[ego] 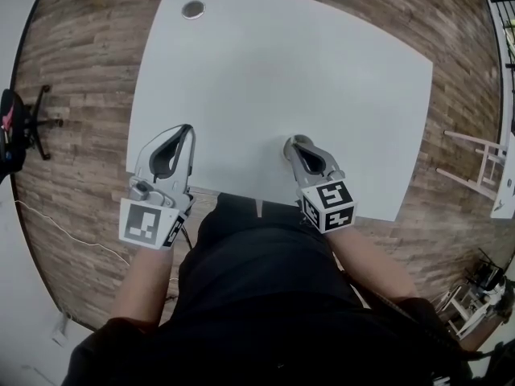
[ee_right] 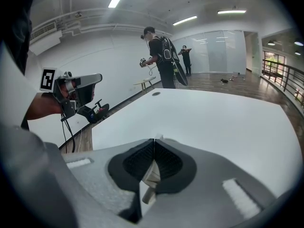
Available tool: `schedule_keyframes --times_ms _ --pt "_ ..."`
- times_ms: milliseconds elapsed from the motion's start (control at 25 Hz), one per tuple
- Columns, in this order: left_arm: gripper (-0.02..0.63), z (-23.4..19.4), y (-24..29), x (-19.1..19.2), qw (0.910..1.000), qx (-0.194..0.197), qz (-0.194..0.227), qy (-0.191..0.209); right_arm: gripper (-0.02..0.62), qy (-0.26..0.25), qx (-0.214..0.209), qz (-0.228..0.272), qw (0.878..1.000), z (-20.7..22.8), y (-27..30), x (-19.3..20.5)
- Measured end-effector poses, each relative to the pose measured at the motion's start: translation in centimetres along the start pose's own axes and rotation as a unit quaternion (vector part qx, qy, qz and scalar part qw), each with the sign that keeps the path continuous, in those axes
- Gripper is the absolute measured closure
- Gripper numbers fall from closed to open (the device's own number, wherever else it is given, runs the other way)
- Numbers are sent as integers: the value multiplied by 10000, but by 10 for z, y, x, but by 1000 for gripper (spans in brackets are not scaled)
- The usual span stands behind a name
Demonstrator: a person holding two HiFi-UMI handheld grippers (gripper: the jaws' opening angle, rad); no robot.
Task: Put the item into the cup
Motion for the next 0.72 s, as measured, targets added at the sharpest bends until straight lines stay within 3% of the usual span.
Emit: schedule_keyframes --times_ms 360,720 --pt "606 -36 -17 12 9997 -148 -129 -147 589 -63 -145 -92 9998 -28 30 -3" --pt "606 -37 -6 17 9994 -112 -171 -267 589 1 -175 -194 9997 -25 31 -1"
Point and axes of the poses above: the fingertips, and each gripper's own axes: y forward along the fingers, z to its right, x out of its underside, the point moved 2 cm from there along -y, backward along the fingers, and after that the axes turned 10 degrees about -x, right-handed, at the moved point
